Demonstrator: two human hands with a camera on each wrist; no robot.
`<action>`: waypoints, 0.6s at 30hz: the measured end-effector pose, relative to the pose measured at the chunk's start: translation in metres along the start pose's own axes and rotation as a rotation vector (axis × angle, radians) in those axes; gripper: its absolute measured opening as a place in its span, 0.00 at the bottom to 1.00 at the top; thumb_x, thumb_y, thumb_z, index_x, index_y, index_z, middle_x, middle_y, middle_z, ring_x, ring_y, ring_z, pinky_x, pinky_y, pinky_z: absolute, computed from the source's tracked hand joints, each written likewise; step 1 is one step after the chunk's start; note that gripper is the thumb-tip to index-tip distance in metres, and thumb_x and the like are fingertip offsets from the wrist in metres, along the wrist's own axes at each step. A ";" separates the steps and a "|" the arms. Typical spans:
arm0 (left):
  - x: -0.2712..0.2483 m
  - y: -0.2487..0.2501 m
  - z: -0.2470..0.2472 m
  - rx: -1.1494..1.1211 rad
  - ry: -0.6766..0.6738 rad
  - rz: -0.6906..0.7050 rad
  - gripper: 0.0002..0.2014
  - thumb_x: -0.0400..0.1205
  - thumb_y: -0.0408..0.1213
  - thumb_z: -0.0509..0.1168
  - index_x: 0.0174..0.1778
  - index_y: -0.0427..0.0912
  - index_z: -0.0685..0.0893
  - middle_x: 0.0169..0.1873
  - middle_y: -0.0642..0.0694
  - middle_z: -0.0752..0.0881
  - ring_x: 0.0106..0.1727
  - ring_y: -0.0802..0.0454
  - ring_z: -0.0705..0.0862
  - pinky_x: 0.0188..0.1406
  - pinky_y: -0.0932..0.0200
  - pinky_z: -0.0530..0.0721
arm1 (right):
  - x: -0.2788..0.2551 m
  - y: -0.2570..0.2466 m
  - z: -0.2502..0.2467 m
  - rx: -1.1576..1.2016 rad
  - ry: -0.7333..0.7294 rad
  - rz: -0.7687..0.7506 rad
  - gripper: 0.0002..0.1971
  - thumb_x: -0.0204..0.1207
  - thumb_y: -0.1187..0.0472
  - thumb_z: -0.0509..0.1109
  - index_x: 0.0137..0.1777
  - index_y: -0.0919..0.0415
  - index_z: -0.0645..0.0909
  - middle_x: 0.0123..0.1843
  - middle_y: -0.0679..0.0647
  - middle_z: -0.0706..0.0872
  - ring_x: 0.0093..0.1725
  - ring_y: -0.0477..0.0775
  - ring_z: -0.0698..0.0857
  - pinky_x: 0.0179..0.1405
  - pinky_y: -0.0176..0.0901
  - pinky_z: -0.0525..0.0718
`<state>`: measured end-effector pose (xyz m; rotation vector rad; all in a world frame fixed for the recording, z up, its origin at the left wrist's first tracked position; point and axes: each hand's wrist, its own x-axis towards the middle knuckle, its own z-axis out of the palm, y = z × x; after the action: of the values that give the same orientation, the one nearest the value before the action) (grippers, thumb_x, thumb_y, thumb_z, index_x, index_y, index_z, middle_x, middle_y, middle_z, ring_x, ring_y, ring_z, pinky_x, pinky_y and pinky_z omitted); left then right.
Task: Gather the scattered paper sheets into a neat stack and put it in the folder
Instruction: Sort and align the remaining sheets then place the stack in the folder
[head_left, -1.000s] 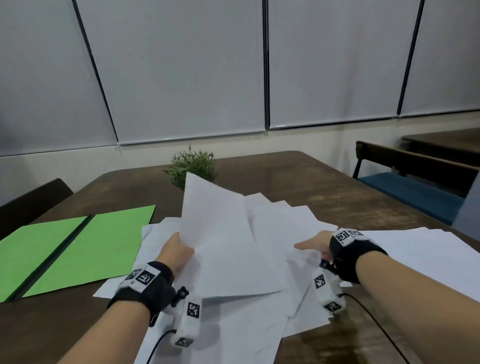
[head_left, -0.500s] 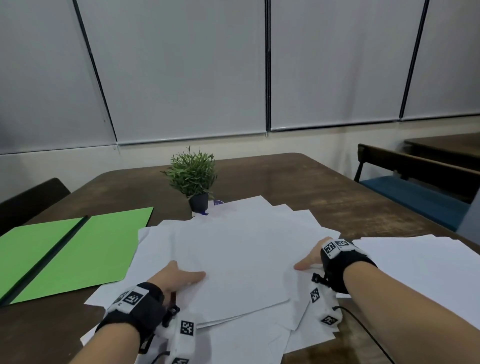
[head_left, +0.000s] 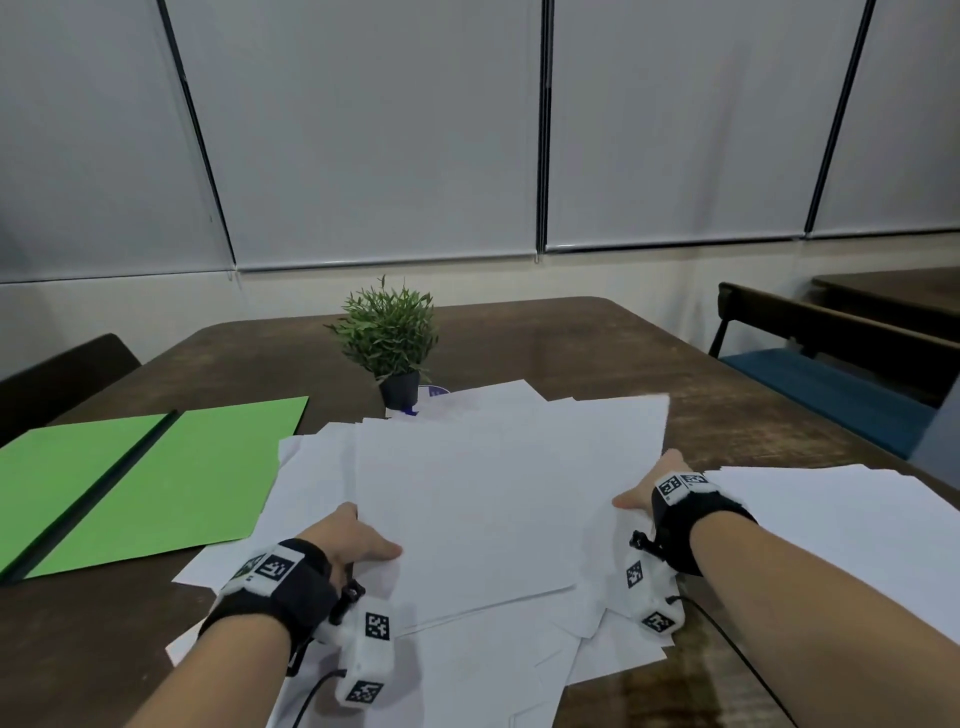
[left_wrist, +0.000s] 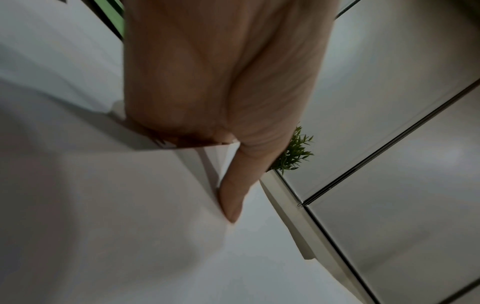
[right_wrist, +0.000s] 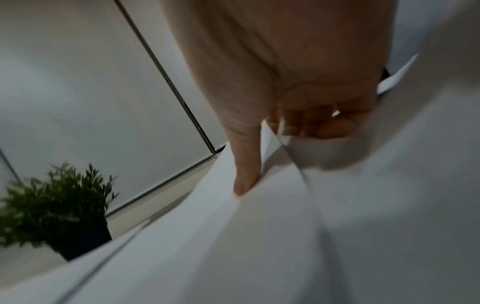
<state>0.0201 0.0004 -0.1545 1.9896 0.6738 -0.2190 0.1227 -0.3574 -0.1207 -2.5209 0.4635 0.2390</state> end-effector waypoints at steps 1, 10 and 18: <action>0.002 -0.002 -0.001 0.009 0.001 0.008 0.43 0.59 0.36 0.83 0.67 0.35 0.70 0.59 0.37 0.82 0.57 0.36 0.84 0.57 0.39 0.85 | 0.001 0.001 0.000 0.022 0.020 -0.009 0.39 0.65 0.57 0.83 0.72 0.67 0.67 0.68 0.64 0.79 0.66 0.67 0.80 0.57 0.52 0.81; 0.028 -0.018 -0.004 0.040 0.004 0.032 0.53 0.41 0.50 0.82 0.63 0.38 0.72 0.55 0.41 0.84 0.55 0.39 0.86 0.57 0.43 0.86 | 0.009 0.006 -0.025 0.117 0.199 -0.207 0.07 0.81 0.63 0.64 0.53 0.66 0.81 0.55 0.64 0.85 0.46 0.62 0.80 0.45 0.45 0.78; 0.015 -0.010 -0.004 0.071 -0.011 0.031 0.49 0.45 0.48 0.82 0.62 0.39 0.72 0.55 0.41 0.83 0.54 0.39 0.86 0.56 0.42 0.86 | -0.011 -0.033 -0.102 0.354 0.387 -0.391 0.10 0.84 0.67 0.58 0.62 0.67 0.76 0.60 0.66 0.82 0.59 0.66 0.81 0.48 0.43 0.71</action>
<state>0.0269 0.0132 -0.1662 2.0639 0.6356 -0.2386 0.1322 -0.3857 -0.0171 -2.2429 0.1309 -0.4475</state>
